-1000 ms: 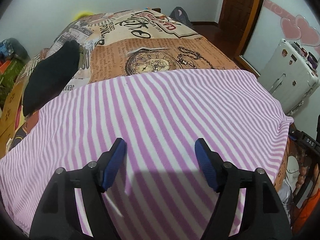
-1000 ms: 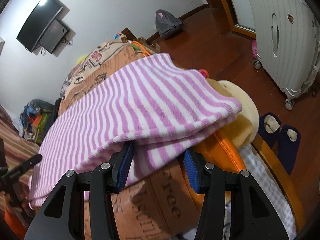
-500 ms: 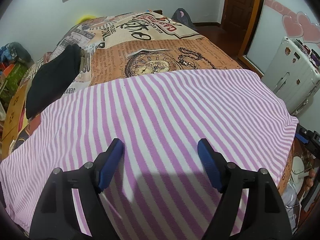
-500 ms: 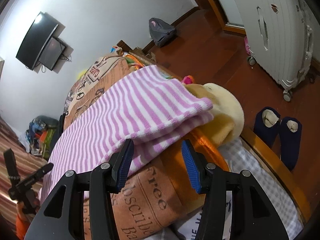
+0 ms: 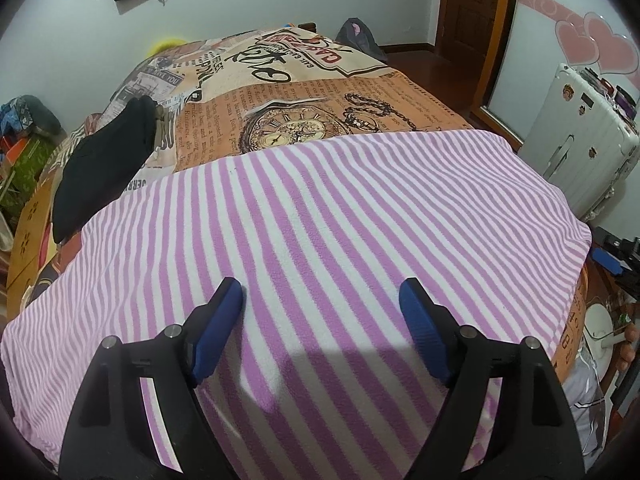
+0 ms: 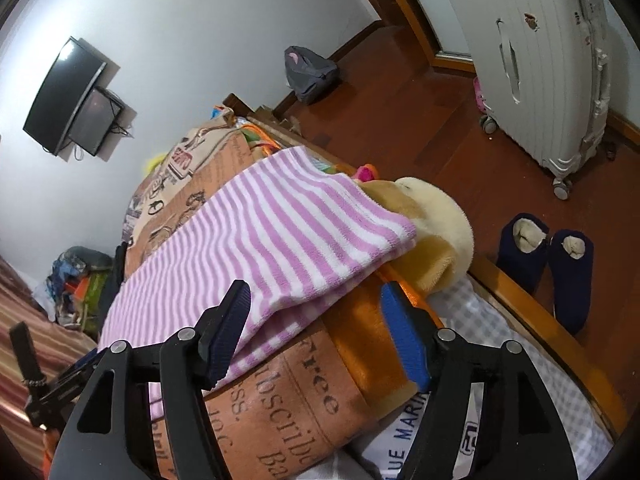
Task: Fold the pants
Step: 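Grasp the striped pants edge with the right gripper and lift it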
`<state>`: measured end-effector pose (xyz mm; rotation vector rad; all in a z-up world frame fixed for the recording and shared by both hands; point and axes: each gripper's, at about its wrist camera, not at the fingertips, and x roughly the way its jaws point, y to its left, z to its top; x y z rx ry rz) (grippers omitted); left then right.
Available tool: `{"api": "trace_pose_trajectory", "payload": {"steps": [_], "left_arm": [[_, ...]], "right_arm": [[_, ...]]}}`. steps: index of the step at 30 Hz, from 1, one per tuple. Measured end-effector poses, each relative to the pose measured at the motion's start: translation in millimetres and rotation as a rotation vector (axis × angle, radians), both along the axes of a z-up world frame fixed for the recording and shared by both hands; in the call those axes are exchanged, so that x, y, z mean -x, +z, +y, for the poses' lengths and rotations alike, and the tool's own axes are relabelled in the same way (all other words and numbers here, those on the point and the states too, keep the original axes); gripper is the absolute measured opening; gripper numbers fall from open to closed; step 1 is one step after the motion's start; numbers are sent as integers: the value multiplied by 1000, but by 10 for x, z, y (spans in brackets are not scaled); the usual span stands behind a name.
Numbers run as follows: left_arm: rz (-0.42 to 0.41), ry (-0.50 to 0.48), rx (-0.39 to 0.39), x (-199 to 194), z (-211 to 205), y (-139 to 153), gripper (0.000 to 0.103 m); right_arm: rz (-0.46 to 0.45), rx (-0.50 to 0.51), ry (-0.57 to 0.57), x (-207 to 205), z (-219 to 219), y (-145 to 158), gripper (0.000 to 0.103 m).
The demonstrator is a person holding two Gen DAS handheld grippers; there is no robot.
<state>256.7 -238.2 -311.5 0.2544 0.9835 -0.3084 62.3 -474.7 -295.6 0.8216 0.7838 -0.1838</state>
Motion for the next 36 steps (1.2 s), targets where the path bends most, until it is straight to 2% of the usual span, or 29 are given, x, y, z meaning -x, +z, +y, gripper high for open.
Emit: {"api": "trace_pose_trajectory", "payload": {"steps": [7,13,16,17,19,20,21,26,36], "left_arm": [[-1,-13,-1,7,0,-5,81],[-4,-19,-1,14,1,-10,82],[-4,-21,2,15,4,-9,82],[-4,-20,3,16,5,-8,82],[-4,-19,5,19,5,-5,82],[-3,-19,5,20,6,-4,82],[-3,-19,7,19,6,-4,82],[3,-27,18,36,35,22,82],[-12,-9,85,141,361,224,82]], "right_arm": [[28,-91,8,-196,-21,-228,65],[12,-104,0,-276,-86,-310,65],[-6,-73,-23,-307,-117,-279,57],[-5,-62,-29,-309,-122,-260,51],[-12,-30,-38,-314,-122,-199,37],[-19,-21,-39,-317,-126,-176,23],[-34,-10,-35,-310,-125,-130,13],[-88,29,-16,-318,-107,62,10],[-229,169,64,-506,196,769,8]]}}
